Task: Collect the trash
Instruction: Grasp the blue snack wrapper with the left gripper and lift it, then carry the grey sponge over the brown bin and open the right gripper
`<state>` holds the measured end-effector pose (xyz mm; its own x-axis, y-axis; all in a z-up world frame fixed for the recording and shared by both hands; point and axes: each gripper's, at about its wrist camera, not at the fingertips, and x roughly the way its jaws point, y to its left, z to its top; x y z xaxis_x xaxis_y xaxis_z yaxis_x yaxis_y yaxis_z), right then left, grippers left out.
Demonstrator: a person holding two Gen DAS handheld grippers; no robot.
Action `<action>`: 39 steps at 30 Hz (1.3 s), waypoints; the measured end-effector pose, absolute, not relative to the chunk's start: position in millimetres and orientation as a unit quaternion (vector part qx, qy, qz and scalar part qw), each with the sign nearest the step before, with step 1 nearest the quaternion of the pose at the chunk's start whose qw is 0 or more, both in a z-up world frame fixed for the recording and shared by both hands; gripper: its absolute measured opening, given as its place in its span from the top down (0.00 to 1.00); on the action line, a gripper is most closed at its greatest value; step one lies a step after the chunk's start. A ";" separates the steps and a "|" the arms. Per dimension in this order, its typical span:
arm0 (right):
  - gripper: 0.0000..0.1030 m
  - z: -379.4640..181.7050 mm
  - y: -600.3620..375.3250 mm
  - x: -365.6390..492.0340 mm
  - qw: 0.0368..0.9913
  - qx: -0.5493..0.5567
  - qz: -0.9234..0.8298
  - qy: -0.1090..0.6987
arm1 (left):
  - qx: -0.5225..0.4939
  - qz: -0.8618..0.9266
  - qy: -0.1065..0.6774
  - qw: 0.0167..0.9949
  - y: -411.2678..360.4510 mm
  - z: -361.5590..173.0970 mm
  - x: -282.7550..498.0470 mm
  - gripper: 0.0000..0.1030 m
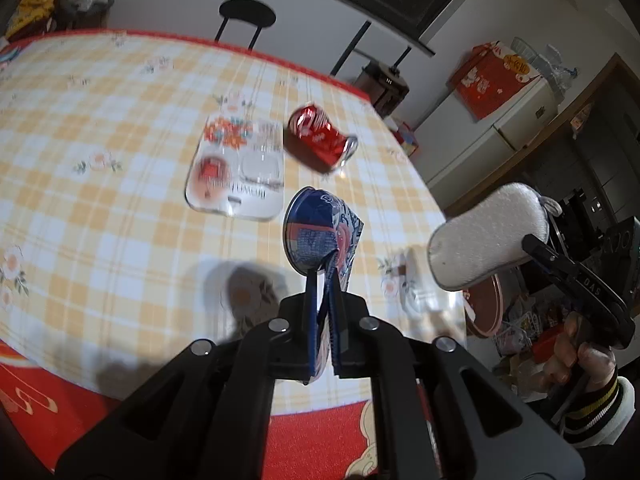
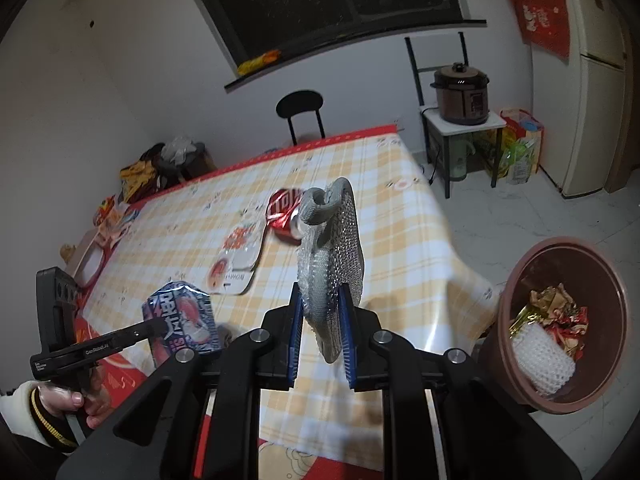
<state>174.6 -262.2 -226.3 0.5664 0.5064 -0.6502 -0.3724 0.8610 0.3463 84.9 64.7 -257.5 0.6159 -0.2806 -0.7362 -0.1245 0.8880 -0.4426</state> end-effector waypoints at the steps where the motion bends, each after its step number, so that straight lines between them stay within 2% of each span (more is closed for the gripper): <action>1: 0.83 -221.6 -270.3 175.6 0.885 0.089 0.242 0.387 | -0.231 -0.045 0.431 0.871 65.5 -253.3 84.3 0.92; 13: 0.83 -209.6 -384.5 184.9 0.920 0.111 0.120 0.357 | -0.235 -0.056 0.376 0.895 59.2 -195.7 89.7 0.91; 22: 0.83 -237.8 -464.3 197.7 0.913 0.097 0.039 0.393 | -0.224 -0.059 0.373 0.899 35.2 -178.7 99.8 0.91; 34: 0.81 -277.5 -504.8 206.7 0.889 0.074 -0.004 0.451 | -0.206 -0.073 0.374 0.901 -6.3 -166.8 110.4 0.91; 35: 0.80 -280.4 -507.0 206.7 0.888 0.074 -0.006 0.454 | -0.205 -0.075 0.374 0.901 -8.5 -166.3 110.6 0.91; 37: 0.67 -283.0 -511.6 205.2 0.887 0.081 -0.011 0.455 | -0.202 -0.078 0.374 0.902 -13.8 -164.9 110.8 0.91; 38: 0.56 -282.0 -513.6 203.5 0.888 0.087 -0.011 0.450 | -0.200 -0.079 0.375 0.902 -15.5 -164.2 111.2 0.91; 39: 0.49 -279.0 -515.5 200.8 0.892 0.094 -0.007 0.442 | -0.199 -0.080 0.374 0.902 -17.6 -163.0 111.8 0.91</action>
<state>200.8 -515.5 -279.0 0.6092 0.0709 -0.7899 0.0960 0.9821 0.1621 111.8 -17.6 -163.0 0.7067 -0.2942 -0.6435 -0.0038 0.9079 -0.4192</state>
